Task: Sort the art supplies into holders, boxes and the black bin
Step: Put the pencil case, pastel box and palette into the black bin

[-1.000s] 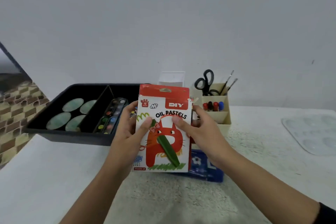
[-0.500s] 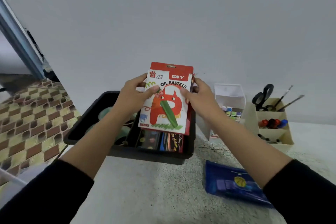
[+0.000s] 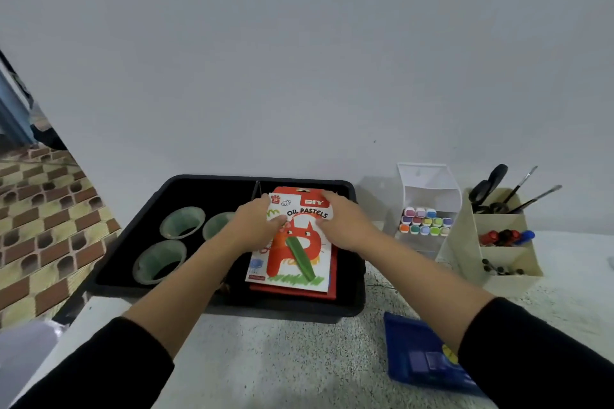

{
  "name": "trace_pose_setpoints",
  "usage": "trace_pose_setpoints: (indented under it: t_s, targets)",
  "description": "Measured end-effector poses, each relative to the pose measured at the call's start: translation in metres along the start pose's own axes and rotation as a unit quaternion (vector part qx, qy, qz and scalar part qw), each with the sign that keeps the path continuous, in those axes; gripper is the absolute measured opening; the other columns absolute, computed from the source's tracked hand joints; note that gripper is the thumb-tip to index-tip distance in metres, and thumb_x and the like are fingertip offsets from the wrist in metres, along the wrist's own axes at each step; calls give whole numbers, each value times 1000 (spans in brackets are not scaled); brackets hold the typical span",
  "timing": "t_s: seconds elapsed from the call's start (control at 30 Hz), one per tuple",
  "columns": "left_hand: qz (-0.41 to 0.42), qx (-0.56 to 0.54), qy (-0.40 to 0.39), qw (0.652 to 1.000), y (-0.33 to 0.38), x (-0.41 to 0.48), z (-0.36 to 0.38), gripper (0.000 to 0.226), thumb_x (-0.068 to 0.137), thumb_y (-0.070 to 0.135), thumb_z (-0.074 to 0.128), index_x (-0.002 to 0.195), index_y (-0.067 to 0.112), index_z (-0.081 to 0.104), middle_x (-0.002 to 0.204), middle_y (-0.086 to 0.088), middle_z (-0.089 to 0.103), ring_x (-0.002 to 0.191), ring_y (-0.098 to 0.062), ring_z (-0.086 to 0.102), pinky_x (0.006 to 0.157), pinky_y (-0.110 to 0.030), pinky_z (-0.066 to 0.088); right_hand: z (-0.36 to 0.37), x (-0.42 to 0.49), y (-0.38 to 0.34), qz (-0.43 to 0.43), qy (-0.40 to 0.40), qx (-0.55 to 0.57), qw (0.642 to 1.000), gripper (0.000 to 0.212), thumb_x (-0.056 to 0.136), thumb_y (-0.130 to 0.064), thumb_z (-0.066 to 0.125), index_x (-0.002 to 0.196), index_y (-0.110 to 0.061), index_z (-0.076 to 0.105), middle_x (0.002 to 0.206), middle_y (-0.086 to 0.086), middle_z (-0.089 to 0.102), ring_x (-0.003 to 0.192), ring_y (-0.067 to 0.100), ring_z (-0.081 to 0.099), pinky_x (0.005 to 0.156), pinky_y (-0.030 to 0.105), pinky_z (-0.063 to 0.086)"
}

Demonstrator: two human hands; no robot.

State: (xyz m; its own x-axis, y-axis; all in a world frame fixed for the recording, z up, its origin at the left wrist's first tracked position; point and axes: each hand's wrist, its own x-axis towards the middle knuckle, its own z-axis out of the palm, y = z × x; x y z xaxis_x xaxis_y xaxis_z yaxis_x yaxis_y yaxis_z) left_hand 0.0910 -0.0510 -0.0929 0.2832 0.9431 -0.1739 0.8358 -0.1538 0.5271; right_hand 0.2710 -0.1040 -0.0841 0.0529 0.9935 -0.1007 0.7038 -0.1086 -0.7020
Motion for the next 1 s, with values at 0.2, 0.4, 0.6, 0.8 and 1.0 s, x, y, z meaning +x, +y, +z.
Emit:
trace_pose_setpoints:
  t_s: [0.2,0.4,0.6,0.8,1.0]
  targets:
    - [71,250,37,965,1,-13,-2,39,95,46,63,124,21,57,119,1,60,103,-17,58,78,-29,50,22,7,3,37,-26,44,998,48,101,-14,57,147,-12,41,138,8,55,120,24,60,96,34,53]
    - [149,306,-26,940,-13,-15,-2,57,95,64,49,147,40,45,150,6,46,136,-19,42,113,-46,30,39,11,8,36,-29,68,997,47,99,-18,62,142,-17,43,130,7,61,113,23,63,94,36,55]
    - [161,355,-69,918,-36,-11,8,67,98,70,31,156,38,25,167,6,21,152,-18,22,123,-48,1,37,15,10,8,-72,11,997,51,93,-24,70,138,-15,47,127,4,63,112,21,64,88,27,53]
    - [191,340,-28,920,-30,-18,8,47,103,50,44,147,34,46,154,6,44,143,-15,37,121,-47,12,18,15,9,23,-66,12,998,30,98,-20,64,126,-18,56,131,8,59,111,25,65,84,38,61]
    - [190,259,25,947,-27,-26,22,48,102,56,41,139,28,53,133,5,57,123,-15,51,96,-30,48,17,-6,12,-32,-19,3,999,20,99,-17,60,119,-19,61,112,0,63,95,15,66,66,20,54]
